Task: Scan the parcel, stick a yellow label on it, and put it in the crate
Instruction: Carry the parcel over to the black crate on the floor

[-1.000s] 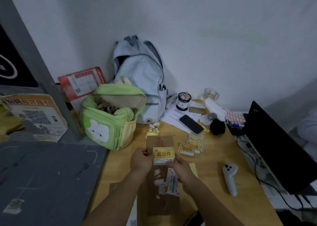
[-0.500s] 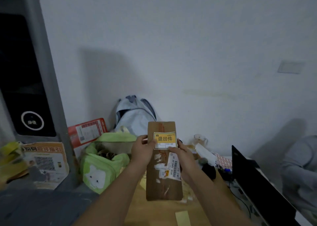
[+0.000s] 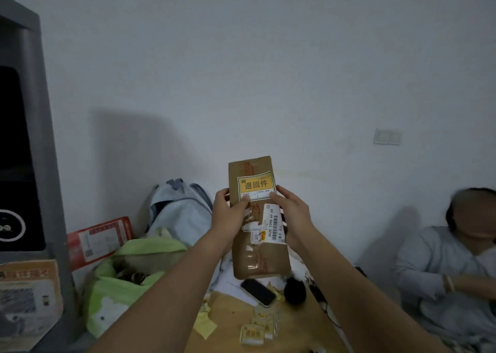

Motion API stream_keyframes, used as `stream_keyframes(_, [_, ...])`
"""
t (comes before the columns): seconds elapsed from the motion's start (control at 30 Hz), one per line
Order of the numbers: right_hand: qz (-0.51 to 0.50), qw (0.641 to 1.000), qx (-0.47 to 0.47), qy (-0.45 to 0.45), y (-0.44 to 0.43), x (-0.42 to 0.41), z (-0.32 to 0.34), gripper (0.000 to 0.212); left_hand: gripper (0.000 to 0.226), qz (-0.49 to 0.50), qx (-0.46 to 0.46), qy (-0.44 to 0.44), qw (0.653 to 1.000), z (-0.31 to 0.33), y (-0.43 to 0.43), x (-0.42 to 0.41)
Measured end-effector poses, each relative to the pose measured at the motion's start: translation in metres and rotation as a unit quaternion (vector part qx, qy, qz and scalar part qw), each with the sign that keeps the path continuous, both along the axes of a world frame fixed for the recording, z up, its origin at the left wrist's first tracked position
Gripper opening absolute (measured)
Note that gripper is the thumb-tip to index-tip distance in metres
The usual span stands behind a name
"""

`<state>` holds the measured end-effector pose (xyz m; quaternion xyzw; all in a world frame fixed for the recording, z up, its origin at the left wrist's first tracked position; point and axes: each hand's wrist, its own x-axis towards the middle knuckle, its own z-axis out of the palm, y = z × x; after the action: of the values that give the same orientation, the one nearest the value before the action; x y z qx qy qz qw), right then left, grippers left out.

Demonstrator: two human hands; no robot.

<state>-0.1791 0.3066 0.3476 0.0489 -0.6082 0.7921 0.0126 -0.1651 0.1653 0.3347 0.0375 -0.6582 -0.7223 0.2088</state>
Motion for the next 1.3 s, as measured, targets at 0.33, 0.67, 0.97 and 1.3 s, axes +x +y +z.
stream_keyframes(0.33, [-0.156, 0.987, -0.042, -0.01, 0.054, 0.043, -0.002, 0.038, 0.034, -0.191, 0.017, -0.041, 0.98, 0.004, 0.046, 0.003])
stream_keyframes(0.67, [-0.325, 0.942, -0.077, -0.011, 0.103, 0.166, -0.028, 0.035, 0.044, -0.387, -0.007, -0.056, 0.92, -0.017, 0.113, 0.071])
stream_keyframes(0.97, [-0.479, 0.874, -0.078, -0.031, 0.156, 0.309, -0.04, 0.04, 0.048, -0.545, 0.008, -0.089, 0.834, -0.029, 0.199, 0.174])
stream_keyframes(1.3, [-0.614, 0.786, -0.069, -0.011, 0.184, 0.489, -0.035, 0.042, 0.051, -0.686, -0.019, -0.058, 0.725, -0.024, 0.283, 0.317])
